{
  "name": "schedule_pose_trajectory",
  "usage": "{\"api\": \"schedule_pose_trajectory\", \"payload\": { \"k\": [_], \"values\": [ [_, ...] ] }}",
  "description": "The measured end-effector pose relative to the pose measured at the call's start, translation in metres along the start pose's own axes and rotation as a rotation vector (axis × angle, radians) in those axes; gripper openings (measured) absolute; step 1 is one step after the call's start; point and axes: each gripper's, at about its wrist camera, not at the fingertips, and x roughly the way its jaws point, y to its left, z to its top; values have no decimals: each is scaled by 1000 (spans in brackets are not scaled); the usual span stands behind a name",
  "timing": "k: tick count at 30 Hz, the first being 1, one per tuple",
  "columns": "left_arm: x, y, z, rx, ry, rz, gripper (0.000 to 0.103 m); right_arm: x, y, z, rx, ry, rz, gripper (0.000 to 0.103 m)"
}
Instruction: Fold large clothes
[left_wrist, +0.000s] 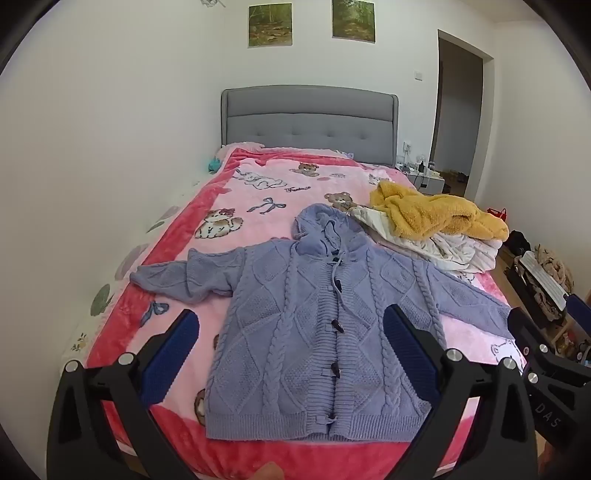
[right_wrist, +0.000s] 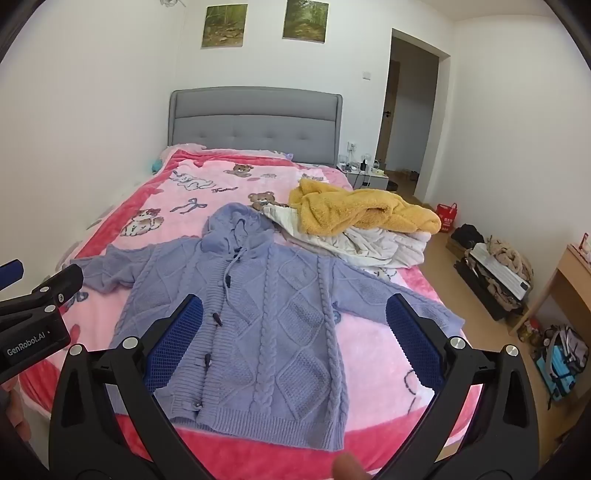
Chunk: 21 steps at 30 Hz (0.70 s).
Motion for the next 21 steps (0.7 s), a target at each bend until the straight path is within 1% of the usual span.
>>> {"api": "schedule_pose_trajectory", "payload": {
  "k": [6,10,14,15,21],
  "values": [
    [0,1,-1,-3,2,-5,98,0,-1,1,4,9,2,95],
    [1,1,0,-1,9,-3,98,-1,1,2,-9,5,-12,95],
    [-4,4,3,-7,10,-6,98,-3,0,0,-1,5,-8,95],
    [2,1,1,2,11,-2,98,-3,0,1,-4,7,-9,95],
    [2,2,1,8,11,1,98,-2,5,-3,-2,9,-7,95]
  ]
}}
